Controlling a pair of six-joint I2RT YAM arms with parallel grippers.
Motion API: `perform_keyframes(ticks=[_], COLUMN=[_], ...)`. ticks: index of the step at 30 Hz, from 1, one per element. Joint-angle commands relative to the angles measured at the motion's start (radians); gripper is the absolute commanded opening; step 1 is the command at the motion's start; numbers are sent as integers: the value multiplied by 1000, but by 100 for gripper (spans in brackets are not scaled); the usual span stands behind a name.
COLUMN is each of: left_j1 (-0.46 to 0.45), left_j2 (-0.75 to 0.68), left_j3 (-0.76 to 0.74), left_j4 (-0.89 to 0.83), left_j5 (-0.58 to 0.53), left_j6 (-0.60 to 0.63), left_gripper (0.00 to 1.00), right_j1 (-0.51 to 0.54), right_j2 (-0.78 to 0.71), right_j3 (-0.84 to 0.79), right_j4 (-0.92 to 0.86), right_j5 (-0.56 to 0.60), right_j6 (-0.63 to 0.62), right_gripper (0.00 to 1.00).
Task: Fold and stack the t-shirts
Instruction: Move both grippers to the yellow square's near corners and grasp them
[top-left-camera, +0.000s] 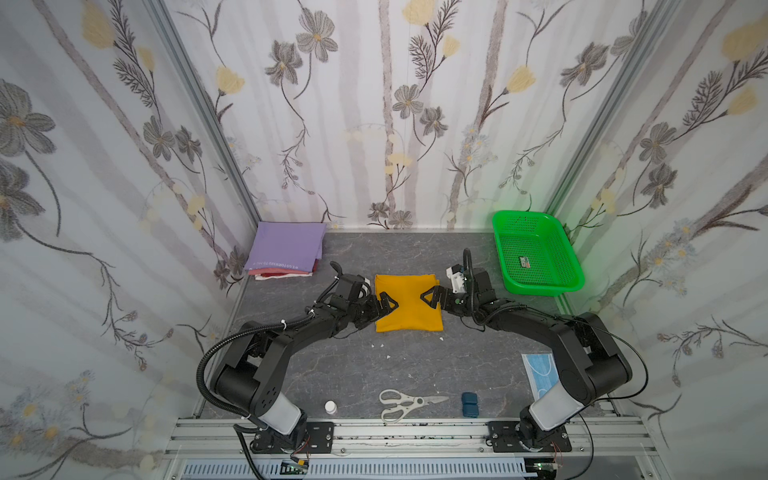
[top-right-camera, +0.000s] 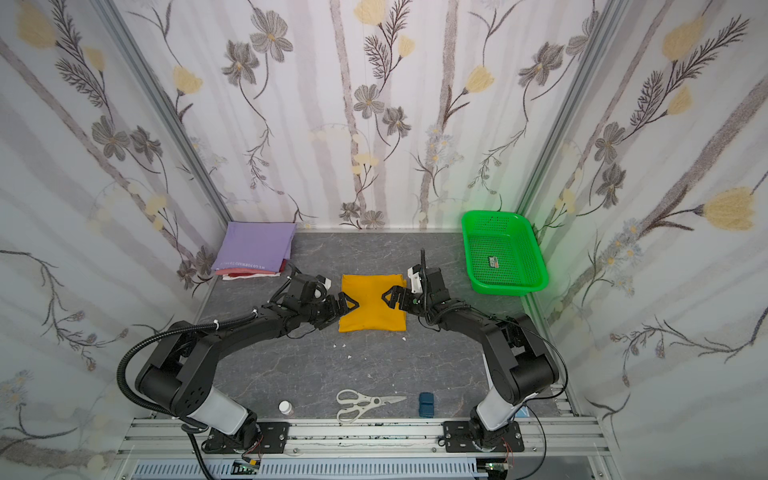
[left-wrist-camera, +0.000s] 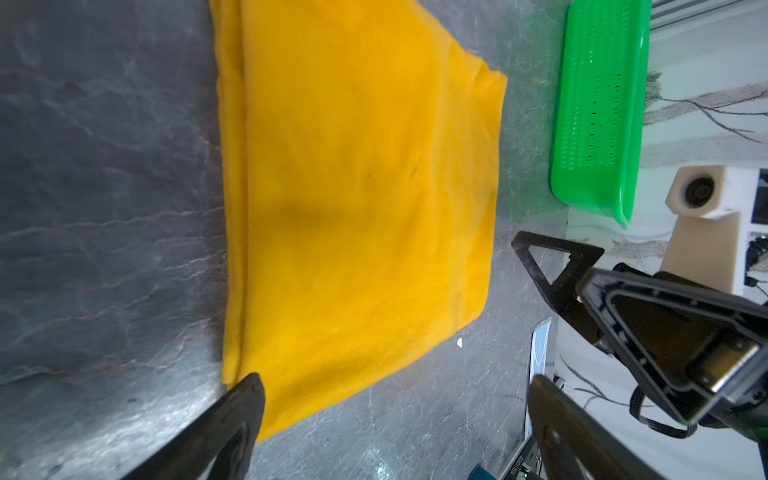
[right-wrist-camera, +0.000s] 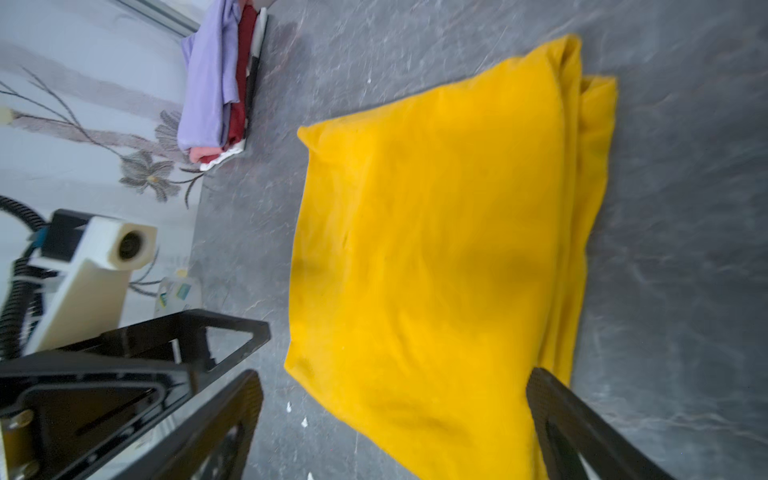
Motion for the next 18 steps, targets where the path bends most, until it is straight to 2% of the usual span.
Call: perform_keyframes(ticks=[1, 4, 7, 10, 18], left_j1=[13, 25, 27, 27, 22], left_j2=[9, 52, 103, 171, 309], left_j3=[60, 135, 209, 271, 365], left_j4=[-121, -185, -292, -350, -337], left_j5=[3, -5, -84, -116, -71], left_j6=[84, 107, 137, 175, 231], left_gripper=[100, 100, 100, 100, 100], right_j1=[-4, -4, -1, 0, 8], right_j2=[40, 107, 178, 223, 278], right_j3=[98, 199, 289, 342, 372], right_j4=[-227, -343, -460, -529, -565], right_j5=[168, 279, 393, 478, 496], right_j6=[-120, -158, -199, -227, -260], right_gripper=[100, 100, 100, 100, 100])
